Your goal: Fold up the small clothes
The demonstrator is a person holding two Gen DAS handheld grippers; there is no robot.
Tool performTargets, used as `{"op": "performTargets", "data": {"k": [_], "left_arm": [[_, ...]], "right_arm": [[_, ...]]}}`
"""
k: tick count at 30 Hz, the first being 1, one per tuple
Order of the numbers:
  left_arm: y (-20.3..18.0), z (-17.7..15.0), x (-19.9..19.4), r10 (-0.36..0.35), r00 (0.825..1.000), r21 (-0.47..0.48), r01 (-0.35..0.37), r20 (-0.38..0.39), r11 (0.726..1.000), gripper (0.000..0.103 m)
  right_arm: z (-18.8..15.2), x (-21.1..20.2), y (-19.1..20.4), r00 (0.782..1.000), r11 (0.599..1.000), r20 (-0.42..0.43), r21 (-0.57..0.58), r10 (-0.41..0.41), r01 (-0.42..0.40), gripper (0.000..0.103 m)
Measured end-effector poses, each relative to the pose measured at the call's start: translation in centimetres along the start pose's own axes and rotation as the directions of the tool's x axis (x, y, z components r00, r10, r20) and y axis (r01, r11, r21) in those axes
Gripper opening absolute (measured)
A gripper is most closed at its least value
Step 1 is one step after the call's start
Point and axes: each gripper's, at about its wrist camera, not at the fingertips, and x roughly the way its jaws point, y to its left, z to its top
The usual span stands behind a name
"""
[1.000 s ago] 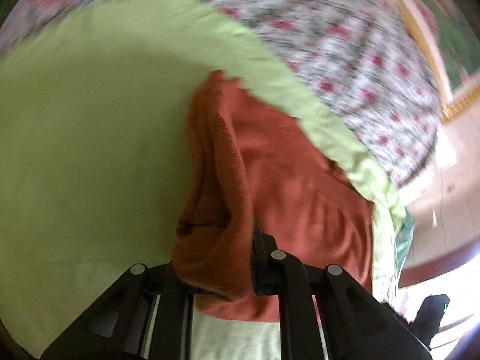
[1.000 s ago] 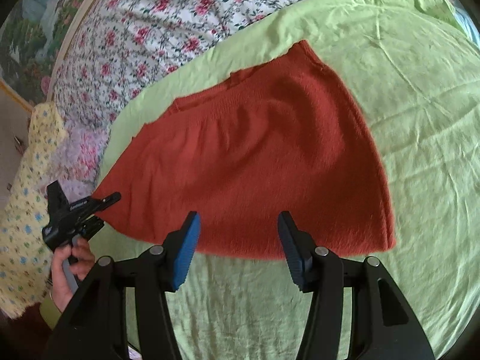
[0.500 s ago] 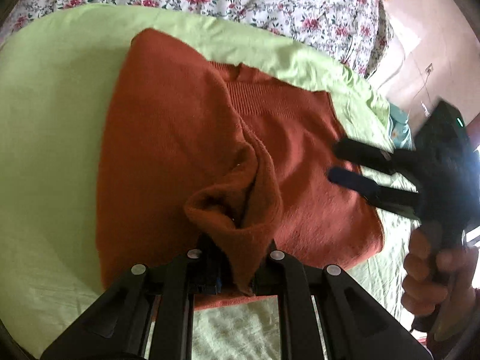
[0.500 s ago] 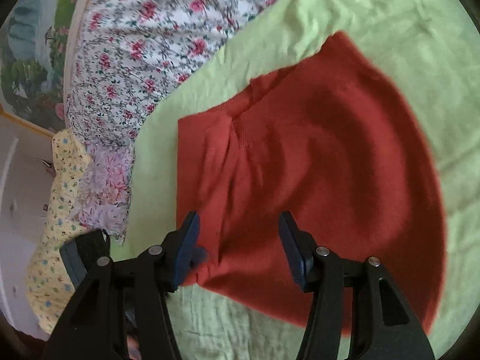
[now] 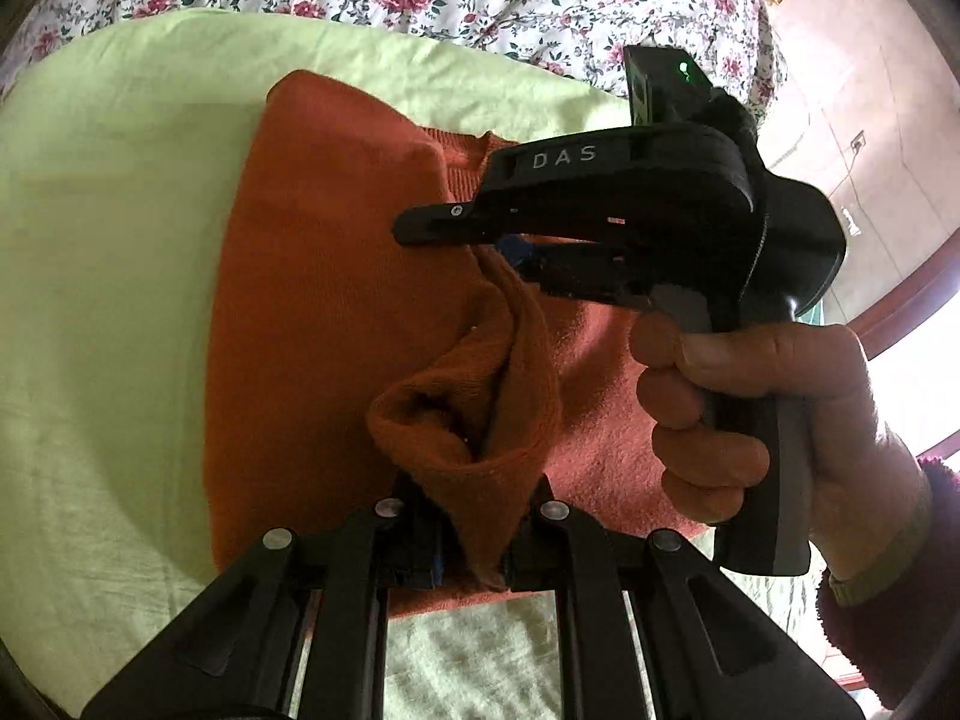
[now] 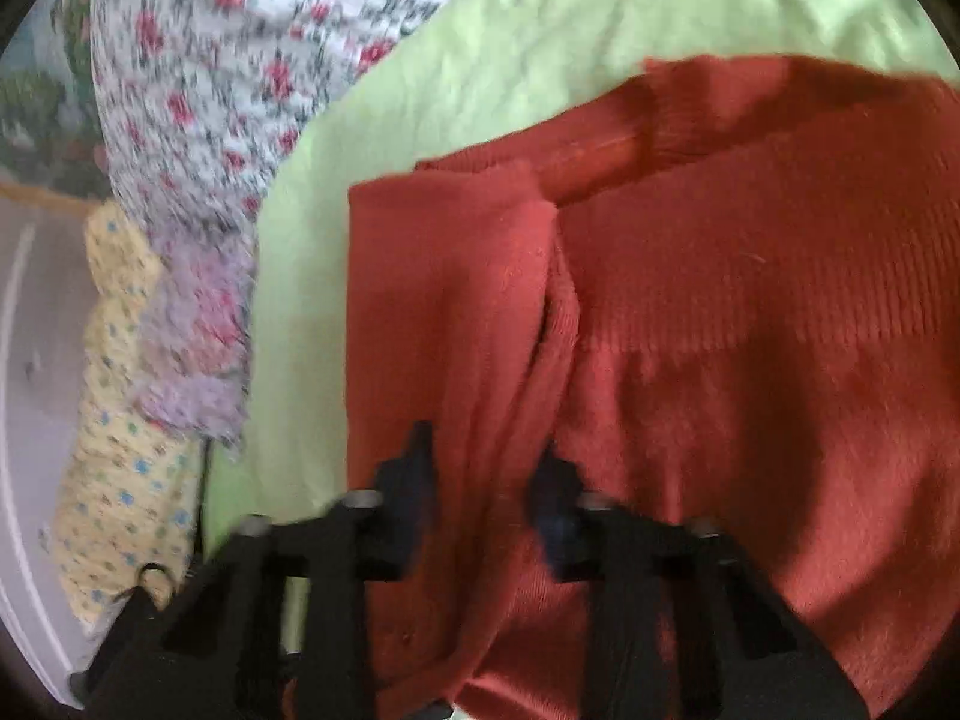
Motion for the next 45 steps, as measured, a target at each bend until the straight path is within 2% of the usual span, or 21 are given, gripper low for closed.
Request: {"op": "performTargets", "data": {"k": [2, 5, 7, 9, 12, 17, 22, 28, 37, 39, 41, 42, 45], "left_arm": [[-0.5, 0.4, -0.7, -0.030, 1.000, 0.004, 0.030, 0.003, 1.000, 0.011], [-2.4, 1.1, -1.5, -0.119, 0.993, 0.032, 0.119, 0.006, 0.992, 0.011], [-4.9, 1.5, -1.4, -0.175, 0.985, 0.079, 0.175, -0.005, 0.981, 0.011], [-7.0, 1.6, -0.7, -0.200, 0.980, 0.120, 0.201, -0.021, 0.972, 0.011], [-10.5, 1.5, 1.4, -0.227, 0.972, 0.169, 0.235, -0.066, 0.957, 0.011], [-14.0, 1.0, 5.5, -0.231, 0.963, 0.203, 0.256, -0.141, 0.945, 0.011], [-14.2, 1.0, 7.8, -0.207, 0.962, 0.198, 0.241, -0.177, 0.950, 0.011], [-14.6, 1.5, 8.5, -0.206, 0.962, 0.193, 0.240, -0.178, 0.952, 0.011], [-14.0, 0.6, 7.1, -0.236, 0.956, 0.188, 0.267, -0.172, 0.945, 0.013], [-13.4, 0.6, 7.7, -0.246, 0.946, 0.175, 0.284, -0.212, 0.943, 0.026], [-12.8, 0.3, 8.3, -0.247, 0.936, 0.156, 0.291, -0.251, 0.944, 0.030], [-12.6, 0.3, 8.2, -0.252, 0.932, 0.150, 0.297, -0.258, 0.943, 0.030], [-11.4, -0.2, 6.8, -0.275, 0.923, 0.163, 0.325, -0.268, 0.932, 0.037]], "right_arm": [[0.0, -0.9, 0.8, 1.000, 0.999, 0.020, -0.032, -0.008, 0.009, 0.015], [-0.2, -4.7, 1.4, 0.996, 0.998, 0.082, -0.049, 0.042, -0.038, 0.014], [-0.5, -8.0, 1.5, 0.991, 0.997, 0.126, -0.073, 0.045, -0.036, 0.014], [-0.9, -10.6, 0.8, 0.987, 0.997, 0.155, -0.078, 0.032, -0.020, 0.014], [-1.9, -14.2, -1.9, 0.981, 0.996, 0.185, -0.066, -0.049, 0.062, 0.014], [-3.1, -16.5, -6.9, 0.970, 0.989, 0.195, 0.024, -0.148, 0.146, 0.014], [-3.8, -16.0, -9.6, 0.963, 0.983, 0.197, 0.054, -0.184, 0.177, 0.014], [-4.0, -15.4, -10.5, 0.961, 0.982, 0.206, 0.048, -0.186, 0.180, 0.014], [-4.1, -16.0, -10.4, 0.953, 0.977, 0.218, 0.027, -0.210, 0.209, 0.014], [-4.1, -15.6, -10.9, 0.950, 0.974, 0.214, 0.041, -0.226, 0.222, 0.016], [-4.3, -15.3, -11.7, 0.950, 0.970, 0.200, 0.070, -0.241, 0.231, 0.022], [-4.5, -15.3, -12.0, 0.948, 0.967, 0.197, 0.092, -0.252, 0.238, 0.030], [-5.4, -16.6, -12.2, 0.935, 0.961, 0.233, 0.130, -0.268, 0.244, 0.031]]}}
